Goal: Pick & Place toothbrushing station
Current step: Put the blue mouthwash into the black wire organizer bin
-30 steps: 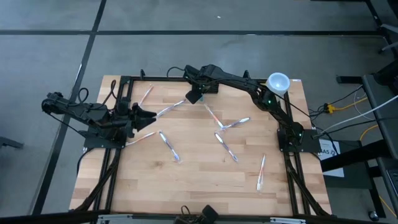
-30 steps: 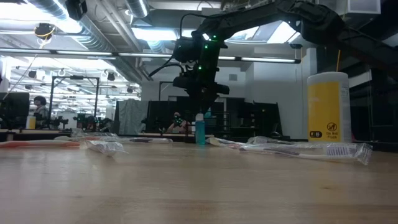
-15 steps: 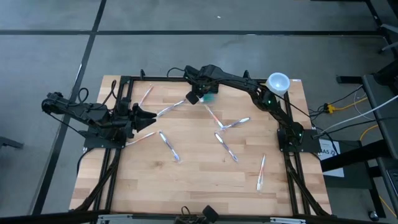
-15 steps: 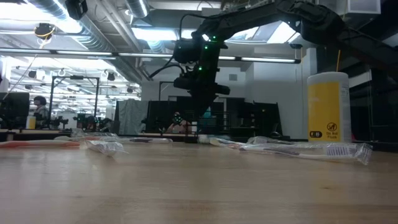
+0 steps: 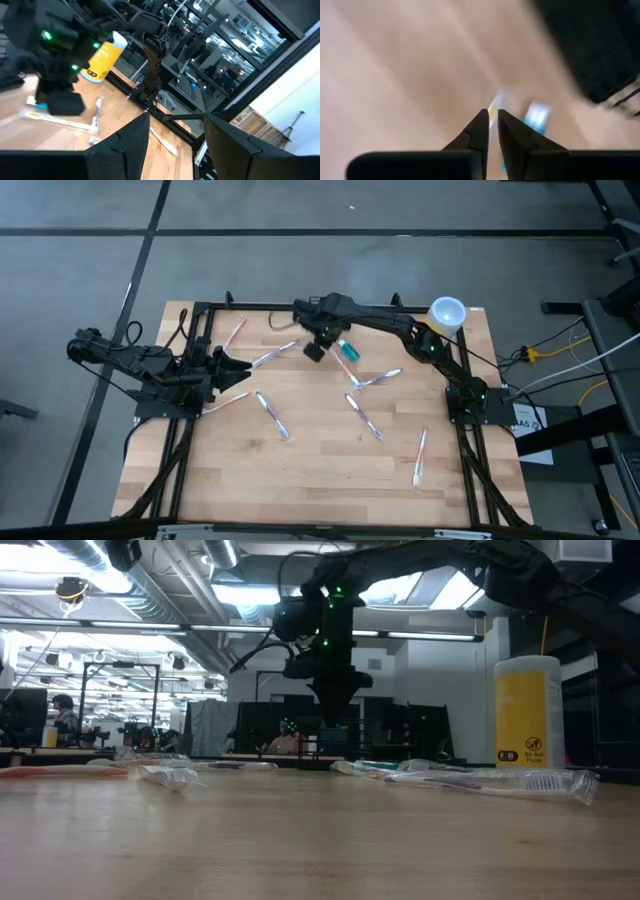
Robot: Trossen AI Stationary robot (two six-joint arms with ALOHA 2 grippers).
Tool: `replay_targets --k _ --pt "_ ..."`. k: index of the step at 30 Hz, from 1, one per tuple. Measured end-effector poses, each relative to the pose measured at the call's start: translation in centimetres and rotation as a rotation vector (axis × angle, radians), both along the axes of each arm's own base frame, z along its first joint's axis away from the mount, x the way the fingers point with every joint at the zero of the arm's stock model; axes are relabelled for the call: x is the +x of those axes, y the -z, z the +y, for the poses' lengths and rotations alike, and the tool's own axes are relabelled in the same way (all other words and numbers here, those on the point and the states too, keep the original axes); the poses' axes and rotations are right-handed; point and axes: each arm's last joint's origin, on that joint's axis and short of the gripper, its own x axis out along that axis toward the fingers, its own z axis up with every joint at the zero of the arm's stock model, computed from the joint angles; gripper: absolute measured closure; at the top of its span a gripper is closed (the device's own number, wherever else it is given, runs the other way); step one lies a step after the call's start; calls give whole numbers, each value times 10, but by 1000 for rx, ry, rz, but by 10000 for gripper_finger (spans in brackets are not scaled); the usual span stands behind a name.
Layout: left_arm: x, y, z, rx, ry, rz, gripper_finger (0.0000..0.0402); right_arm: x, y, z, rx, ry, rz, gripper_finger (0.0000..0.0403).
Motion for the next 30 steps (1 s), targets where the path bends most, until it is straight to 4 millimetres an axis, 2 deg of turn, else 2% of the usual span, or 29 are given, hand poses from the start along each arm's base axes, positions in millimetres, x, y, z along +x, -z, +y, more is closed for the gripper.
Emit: replay_targets --k 7,11,14,22,30 --pt "0 0 -4 -10 70 -1 217 7 -6 60 -22 -200 61 311" --pt "0 3 -10 -15 105 26 217 6 -6 80 -82 -276 120 280" --pt "-1 7 -16 -28 118 64 217 3 -2 74 -118 -264 163 254" --pt "-2 13 -30 -37 109 110 217 -13 5 36 -61 -86 187 200" --pt "-10 17 -40 -41 100 130 217 -38 9 34 -31 -25 73 192"
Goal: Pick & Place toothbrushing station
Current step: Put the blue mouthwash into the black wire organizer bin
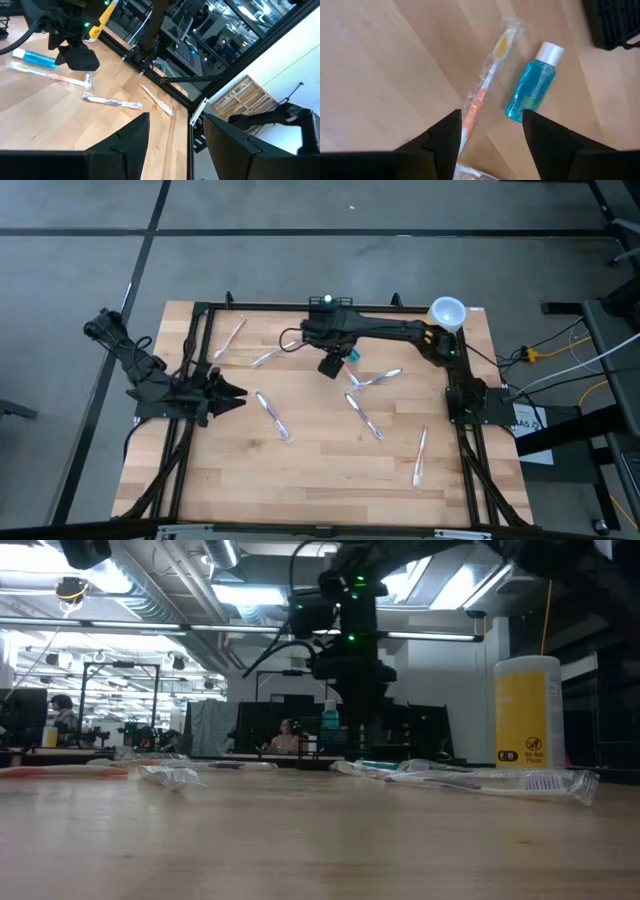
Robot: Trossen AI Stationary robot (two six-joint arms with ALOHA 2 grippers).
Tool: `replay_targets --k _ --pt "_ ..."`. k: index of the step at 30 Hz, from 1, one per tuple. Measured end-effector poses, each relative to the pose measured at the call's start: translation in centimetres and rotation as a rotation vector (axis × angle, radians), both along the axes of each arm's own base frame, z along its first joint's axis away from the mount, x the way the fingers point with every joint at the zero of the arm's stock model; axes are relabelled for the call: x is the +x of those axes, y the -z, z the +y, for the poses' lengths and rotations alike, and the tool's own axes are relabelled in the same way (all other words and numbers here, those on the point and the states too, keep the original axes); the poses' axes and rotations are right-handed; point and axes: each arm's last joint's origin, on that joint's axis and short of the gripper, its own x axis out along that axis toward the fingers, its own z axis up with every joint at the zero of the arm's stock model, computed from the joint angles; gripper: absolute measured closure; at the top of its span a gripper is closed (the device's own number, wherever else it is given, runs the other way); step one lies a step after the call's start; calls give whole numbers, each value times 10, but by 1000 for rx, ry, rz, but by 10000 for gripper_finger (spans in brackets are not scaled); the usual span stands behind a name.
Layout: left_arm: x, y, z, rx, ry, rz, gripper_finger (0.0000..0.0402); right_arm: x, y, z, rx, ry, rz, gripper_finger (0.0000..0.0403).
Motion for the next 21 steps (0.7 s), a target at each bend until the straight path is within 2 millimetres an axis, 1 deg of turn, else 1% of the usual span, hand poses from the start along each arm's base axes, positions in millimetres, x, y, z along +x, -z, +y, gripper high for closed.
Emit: replay_targets --k 5,8,12,14,17,21 --pt "-3 1 -3 -13 -12 -1 217 -30 17 -4 -6 72 -10 188" --pt "-4 1 -3 -30 -18 -4 217 -44 22 -10 -14 129 -53 182" --pt "-3 1 -4 -63 -30 -7 217 -51 11 -18 -47 176 -178 169" --pt "-3 1 -4 -79 -35 -9 217 -53 10 -22 -60 189 -206 159" --pt "-1 0 -6 -94 -41 -17 217 -59 18 -27 -30 207 -189 144" --pt "0 -1 -6 -102 -60 -29 217 -67 36 -25 10 210 -164 127"
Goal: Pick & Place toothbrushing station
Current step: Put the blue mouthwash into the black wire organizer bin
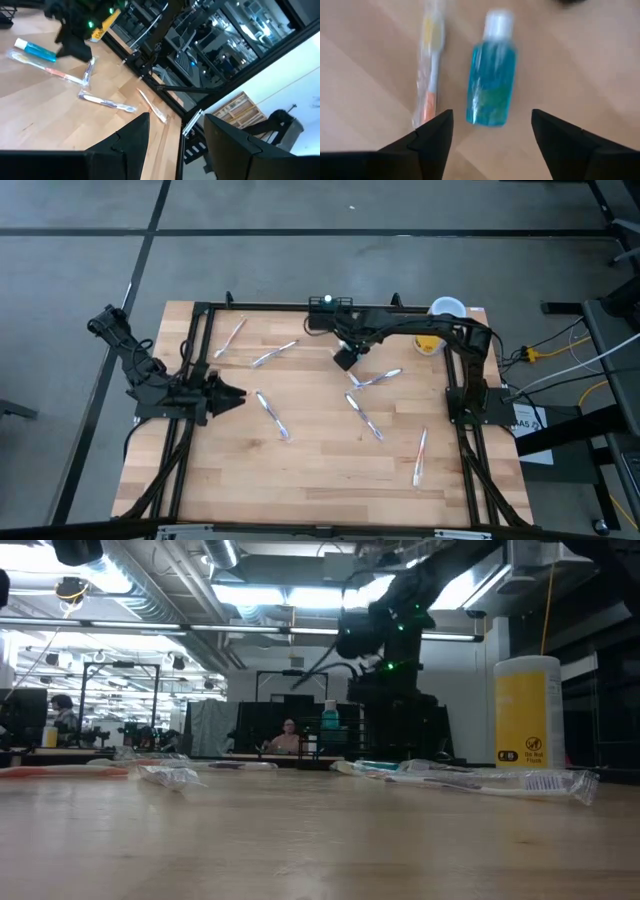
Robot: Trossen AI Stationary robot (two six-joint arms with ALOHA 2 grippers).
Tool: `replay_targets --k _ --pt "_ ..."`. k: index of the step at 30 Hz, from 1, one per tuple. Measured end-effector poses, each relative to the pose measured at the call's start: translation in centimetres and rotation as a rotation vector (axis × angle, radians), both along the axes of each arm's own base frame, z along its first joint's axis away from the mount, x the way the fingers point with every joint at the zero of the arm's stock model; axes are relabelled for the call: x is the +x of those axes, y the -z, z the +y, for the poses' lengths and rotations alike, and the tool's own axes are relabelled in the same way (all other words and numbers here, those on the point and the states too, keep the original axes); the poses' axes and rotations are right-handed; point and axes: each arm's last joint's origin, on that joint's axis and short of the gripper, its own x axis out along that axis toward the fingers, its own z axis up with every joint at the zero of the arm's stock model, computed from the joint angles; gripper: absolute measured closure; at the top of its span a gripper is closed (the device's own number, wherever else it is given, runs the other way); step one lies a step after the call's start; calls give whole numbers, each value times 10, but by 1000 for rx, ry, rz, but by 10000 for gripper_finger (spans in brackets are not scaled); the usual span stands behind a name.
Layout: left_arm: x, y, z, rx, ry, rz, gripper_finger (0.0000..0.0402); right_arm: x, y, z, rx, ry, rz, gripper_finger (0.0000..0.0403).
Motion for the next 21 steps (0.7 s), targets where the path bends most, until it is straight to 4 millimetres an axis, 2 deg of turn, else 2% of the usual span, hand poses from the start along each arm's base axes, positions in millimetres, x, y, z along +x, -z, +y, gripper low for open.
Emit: replay_targets --k 6,11,21 --pt "3 -1 -2 -12 -15 -17 217 -6 23 6 36 8 -28 121" --pt "6 -2 -5 -22 -29 -29 217 -10 34 9 38 17 -31 127" --pt "10 -5 -9 -43 -32 -57 217 -8 36 1 19 44 -98 149"
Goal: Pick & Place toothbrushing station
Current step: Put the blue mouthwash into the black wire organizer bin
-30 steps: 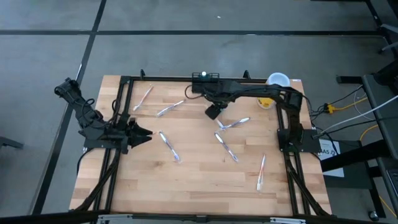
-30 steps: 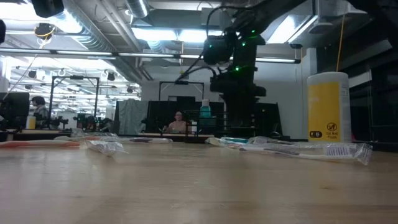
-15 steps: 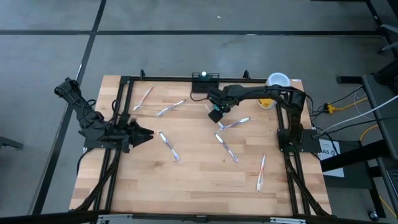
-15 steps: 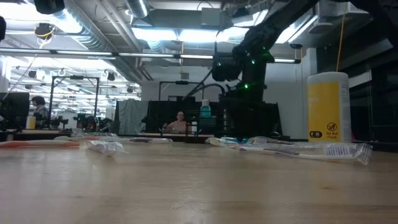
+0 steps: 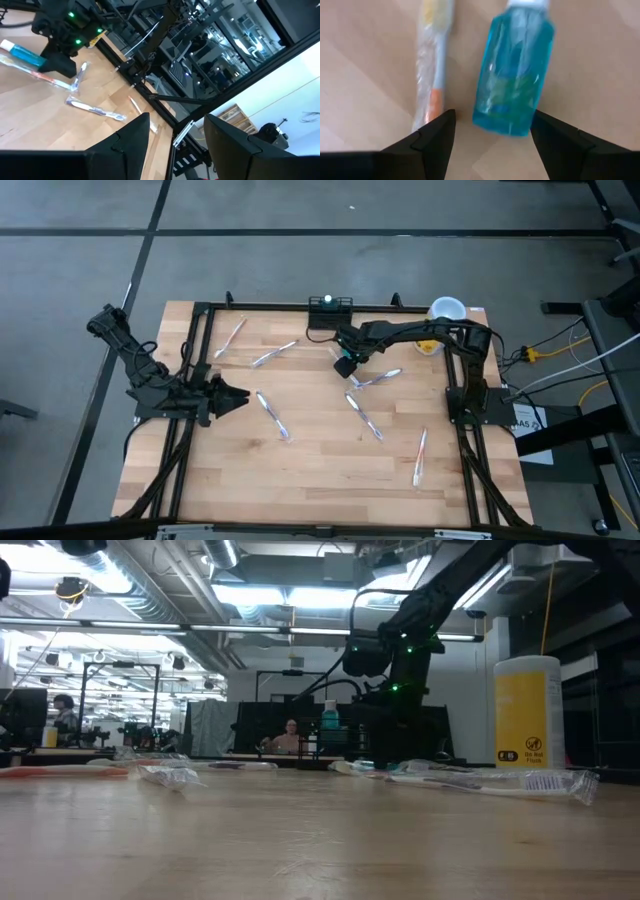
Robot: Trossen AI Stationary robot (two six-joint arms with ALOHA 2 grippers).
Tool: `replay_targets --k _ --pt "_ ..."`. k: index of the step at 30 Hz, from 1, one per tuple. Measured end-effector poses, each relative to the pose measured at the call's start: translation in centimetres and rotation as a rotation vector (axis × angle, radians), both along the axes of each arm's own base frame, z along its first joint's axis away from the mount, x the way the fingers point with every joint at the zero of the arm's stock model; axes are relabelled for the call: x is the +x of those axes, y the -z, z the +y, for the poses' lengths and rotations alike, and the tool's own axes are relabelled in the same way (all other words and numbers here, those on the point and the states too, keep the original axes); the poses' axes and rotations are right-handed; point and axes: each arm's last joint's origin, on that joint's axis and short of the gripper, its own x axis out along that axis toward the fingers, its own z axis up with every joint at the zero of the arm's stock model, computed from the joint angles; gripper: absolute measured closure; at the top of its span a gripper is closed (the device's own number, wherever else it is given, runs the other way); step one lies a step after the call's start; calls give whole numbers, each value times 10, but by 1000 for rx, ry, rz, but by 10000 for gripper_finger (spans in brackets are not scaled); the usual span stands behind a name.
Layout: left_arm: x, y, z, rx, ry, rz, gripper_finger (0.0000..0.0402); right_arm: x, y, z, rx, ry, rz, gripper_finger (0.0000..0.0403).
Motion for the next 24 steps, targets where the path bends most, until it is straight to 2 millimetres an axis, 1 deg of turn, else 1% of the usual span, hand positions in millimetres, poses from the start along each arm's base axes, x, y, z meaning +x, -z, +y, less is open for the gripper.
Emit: replay_targets --k 11,17,21,24 --pt "4 0 -4 -1 -3 -8 217 -4 -1 -20 11 55 -50 142" --pt "4 0 -4 -1 -4 -8 217 -4 -1 -23 16 64 -66 143" --pt "4 0 -4 5 -3 -7 217 -2 2 -21 21 59 -63 158" --pt "4 0 -4 6 -3 -7 217 -1 5 -20 23 70 -53 181"
